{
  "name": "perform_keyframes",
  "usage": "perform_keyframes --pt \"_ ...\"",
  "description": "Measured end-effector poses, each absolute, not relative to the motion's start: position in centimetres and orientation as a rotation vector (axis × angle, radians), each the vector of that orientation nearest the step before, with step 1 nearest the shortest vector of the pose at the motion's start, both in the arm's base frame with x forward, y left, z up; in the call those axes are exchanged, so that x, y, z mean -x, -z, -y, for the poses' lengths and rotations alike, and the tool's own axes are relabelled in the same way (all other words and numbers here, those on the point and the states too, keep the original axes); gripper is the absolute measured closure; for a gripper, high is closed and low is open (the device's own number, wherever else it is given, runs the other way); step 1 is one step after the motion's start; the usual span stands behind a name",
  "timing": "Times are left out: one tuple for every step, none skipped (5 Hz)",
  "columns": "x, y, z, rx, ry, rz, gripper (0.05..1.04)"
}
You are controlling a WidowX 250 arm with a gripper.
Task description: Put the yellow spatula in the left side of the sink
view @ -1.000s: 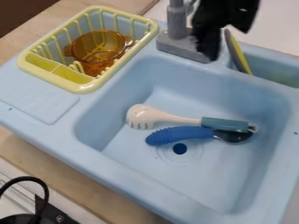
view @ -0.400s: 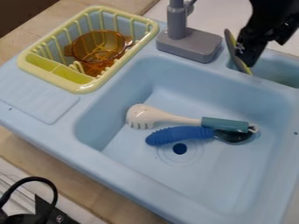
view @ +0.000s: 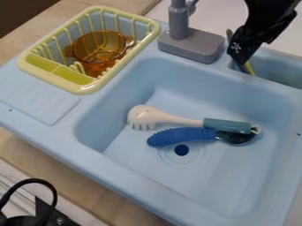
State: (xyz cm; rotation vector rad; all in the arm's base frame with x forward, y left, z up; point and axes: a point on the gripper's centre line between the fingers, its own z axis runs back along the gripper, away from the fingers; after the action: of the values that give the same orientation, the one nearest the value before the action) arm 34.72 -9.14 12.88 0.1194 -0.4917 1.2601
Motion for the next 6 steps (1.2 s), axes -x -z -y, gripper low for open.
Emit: perform_keyframes --pt "-34.9 -12.4 8.6 -0.177 -1.289 0.525 0.095" --pt "-35.4 -12.1 8.6 -0.203 -1.317 0.53 0.095" --pt "-35.9 -11.6 8.5 -0.235 -1.397 0.491 0.123" --pt "-36.4 -11.5 8.2 -0.291 -1.468 0.483 0.393" --pt "-36.5 -11.5 8.2 -0.421 -1.469 0.555 0.635" --pt "-35.3 -11.1 8.1 -0.514 -1.473 0.584 0.775"
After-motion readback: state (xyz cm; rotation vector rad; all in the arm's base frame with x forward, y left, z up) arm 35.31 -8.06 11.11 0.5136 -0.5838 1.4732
